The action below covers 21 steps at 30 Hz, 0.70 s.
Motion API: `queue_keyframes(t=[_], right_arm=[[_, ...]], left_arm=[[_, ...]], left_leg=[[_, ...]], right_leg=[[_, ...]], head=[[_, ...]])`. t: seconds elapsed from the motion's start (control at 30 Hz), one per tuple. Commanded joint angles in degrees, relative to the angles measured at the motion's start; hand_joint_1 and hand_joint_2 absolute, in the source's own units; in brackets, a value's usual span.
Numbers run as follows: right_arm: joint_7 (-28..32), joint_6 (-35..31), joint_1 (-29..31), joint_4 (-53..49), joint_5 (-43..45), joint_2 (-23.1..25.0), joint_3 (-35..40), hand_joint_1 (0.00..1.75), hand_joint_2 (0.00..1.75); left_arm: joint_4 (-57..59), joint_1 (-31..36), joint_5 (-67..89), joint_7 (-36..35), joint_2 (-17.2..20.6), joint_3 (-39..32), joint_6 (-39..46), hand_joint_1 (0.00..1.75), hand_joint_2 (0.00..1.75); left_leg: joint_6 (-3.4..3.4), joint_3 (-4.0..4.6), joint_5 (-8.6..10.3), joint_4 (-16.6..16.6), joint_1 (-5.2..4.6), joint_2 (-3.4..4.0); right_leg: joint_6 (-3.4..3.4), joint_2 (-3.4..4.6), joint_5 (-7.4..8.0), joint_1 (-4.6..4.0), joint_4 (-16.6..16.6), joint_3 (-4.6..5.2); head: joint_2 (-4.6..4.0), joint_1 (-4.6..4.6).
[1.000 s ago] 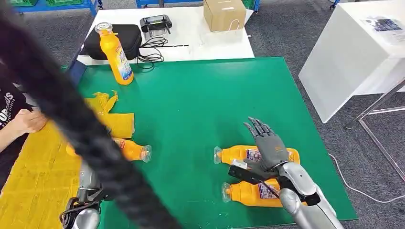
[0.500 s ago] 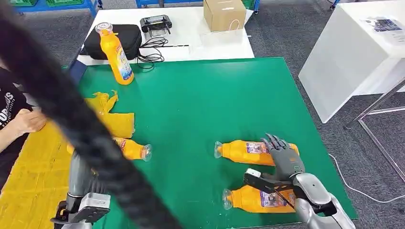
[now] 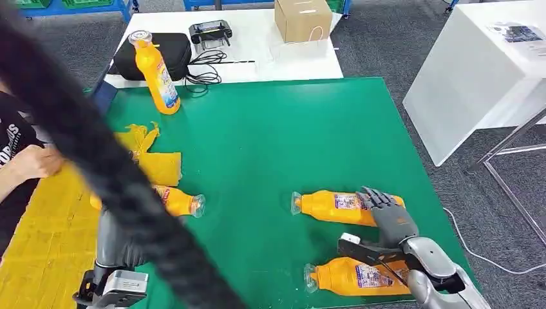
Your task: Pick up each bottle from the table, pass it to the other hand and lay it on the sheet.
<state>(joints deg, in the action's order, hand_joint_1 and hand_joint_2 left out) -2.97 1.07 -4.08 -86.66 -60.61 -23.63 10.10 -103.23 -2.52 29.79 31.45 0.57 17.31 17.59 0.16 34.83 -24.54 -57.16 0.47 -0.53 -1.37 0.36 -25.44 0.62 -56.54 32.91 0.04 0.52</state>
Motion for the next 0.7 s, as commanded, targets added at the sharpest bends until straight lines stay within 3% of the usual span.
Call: queue_keyframes(t=[0.03, 0.07, 0.1, 0.13, 0.17, 0.23, 0.37, 0.7], right_arm=[[-2.3, -1.4, 1.5, 6.7, -2.2, 1.6, -0.5, 0.02, 1.75], [-3.0, -1.9, 2.0, 7.4, -3.3, 2.2, -0.3, 0.12, 1.75], [-3.1, -2.2, 2.3, 7.8, -3.9, 2.6, -0.4, 0.44, 1.75], [-3.3, -3.1, 2.7, 8.3, -5.1, 3.5, -0.6, 1.12, 1.75], [-3.1, -3.6, 3.0, 8.6, -5.9, 4.2, -1.0, 1.43, 1.75], [-3.0, -4.4, 3.6, 9.0, -7.3, 5.1, -1.2, 1.71, 1.75], [-2.7, -6.4, 4.8, 9.6, -9.5, 7.2, -2.1, 1.75, 1.75], [-2.8, -6.4, 5.1, 9.8, -9.9, 7.3, -1.7, 1.75, 1.75]], left_arm=[[0.9, 2.4, -0.7, -0.5, -0.4, 2.7, -0.8, 0.00, 1.75], [1.0, 2.5, -0.8, -0.7, -0.5, 2.9, -1.0, 0.00, 1.75], [1.0, 2.5, -0.9, -0.8, -0.5, 2.9, -1.1, 0.00, 1.75], [1.2, 2.6, -1.0, -1.0, -0.6, 3.0, -1.3, 0.00, 1.75], [1.3, 2.7, -1.1, -1.1, -0.7, 3.0, -1.4, 0.00, 1.75], [1.5, 2.7, -1.4, -1.0, -0.8, 2.8, -1.7, 0.00, 1.75], [1.6, 2.7, -2.1, -0.9, -1.1, 2.6, -2.4, 0.00, 1.75], [1.7, 2.8, -2.1, -0.8, -1.2, 2.7, -2.5, 0.00, 1.75]], left_leg=[[0.03, -0.16, -0.02, 0.0, 0.03, -0.07], [0.03, -0.25, -0.05, 0.0, 0.07, -0.04], [0.04, -0.34, -0.10, 0.0, 0.10, 0.01], [0.02, -0.24, -0.04, 0.0, 0.05, 0.02], [0.01, -0.17, -0.02, 0.0, 0.04, 0.02], [0.00, -0.17, -0.01, 0.1, 0.02, 0.04], [-0.01, -0.32, -0.07, 0.1, 0.08, 0.08], [0.02, -0.20, -0.02, 0.0, 0.05, 0.04]], right_leg=[[0.00, -0.12, -0.02, -0.05, 0.1, -0.24], [0.01, -0.11, -0.02, -0.09, 0.2, -0.36], [0.02, -0.09, -0.04, -0.12, 0.2, -0.46], [0.02, -0.05, 0.00, -0.08, 0.1, -0.32], [0.02, -0.03, 0.01, -0.07, 0.1, -0.25], [0.02, -0.02, 0.02, -0.04, 0.1, -0.22], [0.06, -0.01, -0.01, -0.10, 0.2, -0.39], [0.02, -0.02, 0.01, -0.06, 0.1, -0.24]], head=[[0.00, 0.00], [0.00, 0.02], [0.00, 0.02], [0.00, 0.00], [0.00, 0.02], [0.00, 0.00], [0.00, 0.00], [0.00, 0.00]])
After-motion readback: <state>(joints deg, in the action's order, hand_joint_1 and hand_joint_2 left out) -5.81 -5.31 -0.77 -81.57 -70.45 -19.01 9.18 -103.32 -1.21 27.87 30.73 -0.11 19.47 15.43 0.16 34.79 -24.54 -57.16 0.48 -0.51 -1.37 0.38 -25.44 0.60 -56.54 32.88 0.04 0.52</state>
